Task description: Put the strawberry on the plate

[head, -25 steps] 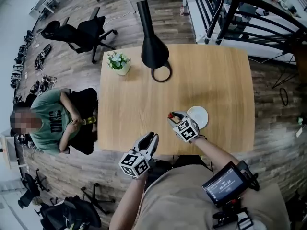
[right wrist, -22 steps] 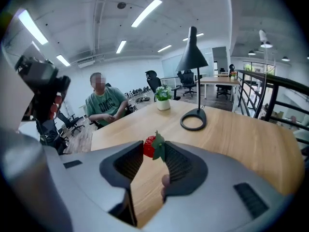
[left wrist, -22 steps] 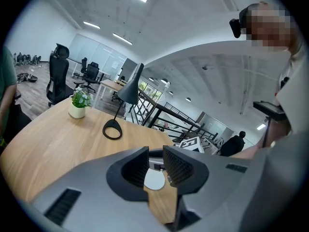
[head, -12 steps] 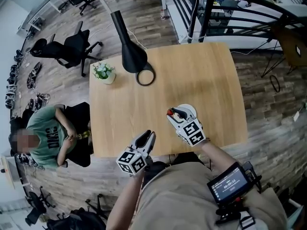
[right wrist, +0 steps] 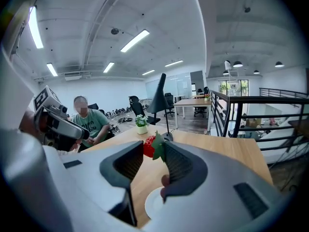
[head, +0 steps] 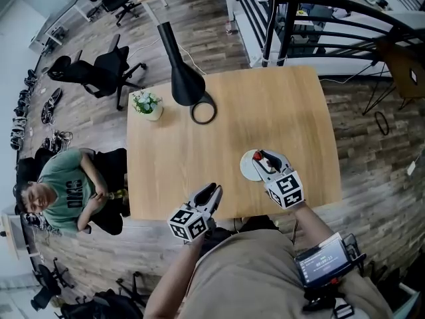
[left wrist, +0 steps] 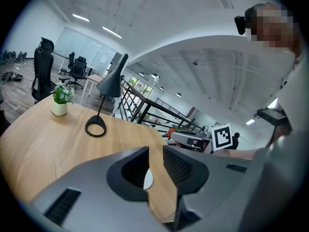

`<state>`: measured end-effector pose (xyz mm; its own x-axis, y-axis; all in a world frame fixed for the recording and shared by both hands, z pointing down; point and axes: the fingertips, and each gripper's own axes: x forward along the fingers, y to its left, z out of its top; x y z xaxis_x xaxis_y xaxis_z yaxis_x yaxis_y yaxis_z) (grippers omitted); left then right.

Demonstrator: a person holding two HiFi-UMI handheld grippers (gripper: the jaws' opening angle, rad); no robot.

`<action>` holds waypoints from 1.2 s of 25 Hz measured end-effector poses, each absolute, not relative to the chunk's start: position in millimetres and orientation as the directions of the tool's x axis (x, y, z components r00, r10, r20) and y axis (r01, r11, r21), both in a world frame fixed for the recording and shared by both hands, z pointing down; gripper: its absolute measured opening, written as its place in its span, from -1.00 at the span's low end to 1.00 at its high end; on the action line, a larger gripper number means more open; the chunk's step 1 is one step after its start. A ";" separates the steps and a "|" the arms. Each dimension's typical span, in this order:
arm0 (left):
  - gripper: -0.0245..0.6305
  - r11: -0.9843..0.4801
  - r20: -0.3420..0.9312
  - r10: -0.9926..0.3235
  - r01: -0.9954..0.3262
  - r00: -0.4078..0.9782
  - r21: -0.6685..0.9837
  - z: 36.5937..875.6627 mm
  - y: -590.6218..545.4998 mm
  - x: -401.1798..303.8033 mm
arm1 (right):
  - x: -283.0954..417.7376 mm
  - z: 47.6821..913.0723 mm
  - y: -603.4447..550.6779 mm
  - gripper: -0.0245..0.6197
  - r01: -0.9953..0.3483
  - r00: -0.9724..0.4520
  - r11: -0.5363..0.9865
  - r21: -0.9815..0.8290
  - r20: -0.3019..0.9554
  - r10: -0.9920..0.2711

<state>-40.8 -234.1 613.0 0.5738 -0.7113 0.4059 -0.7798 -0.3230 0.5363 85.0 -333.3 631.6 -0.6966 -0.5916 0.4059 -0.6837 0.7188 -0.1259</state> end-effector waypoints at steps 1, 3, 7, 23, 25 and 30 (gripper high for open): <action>-0.70 -0.322 0.408 -0.710 -0.779 0.574 0.538 614.3 -233.3 -39.6 | 89.9 635.4 -333.4 -0.48 -0.689 -0.690 0.714 -0.125 0.414 -0.593; -0.70 -0.318 0.412 -0.707 -0.779 0.574 0.540 617.4 -233.0 -38.8 | 97.6 646.1 -334.3 -0.48 -0.697 -0.677 0.707 -0.119 0.435 -0.594; -0.70 -0.309 0.419 -0.707 -0.782 0.570 0.542 620.7 -231.9 -40.1 | 107.5 678.5 -332.7 -0.48 -0.705 -0.647 0.703 -0.097 0.496 -0.580; -0.70 -0.289 0.447 -0.698 -0.792 0.559 0.538 628.3 -228.5 -40.0 | 119.5 834.3 -327.8 -0.48 -0.731 -0.523 0.670 -0.129 0.737 -0.428; -0.70 -0.284 0.450 -0.701 -0.795 0.554 0.536 627.3 -227.4 -43.2 | 118.5 848.9 -327.1 -0.48 -0.737 -0.503 0.664 -0.130 0.761 -0.410; -0.70 -0.268 0.458 -0.706 -0.802 0.540 0.534 627.7 -221.8 -50.6 | 116.4 879.6 -321.1 -0.48 -0.741 -0.465 0.657 -0.139 0.813 -0.351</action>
<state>-50.6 -221.8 627.7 0.5400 -0.7063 0.4577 -0.8023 -0.2676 0.5335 116.4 -321.1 879.6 -0.4645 -0.3515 0.8128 -0.7409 0.6570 -0.1393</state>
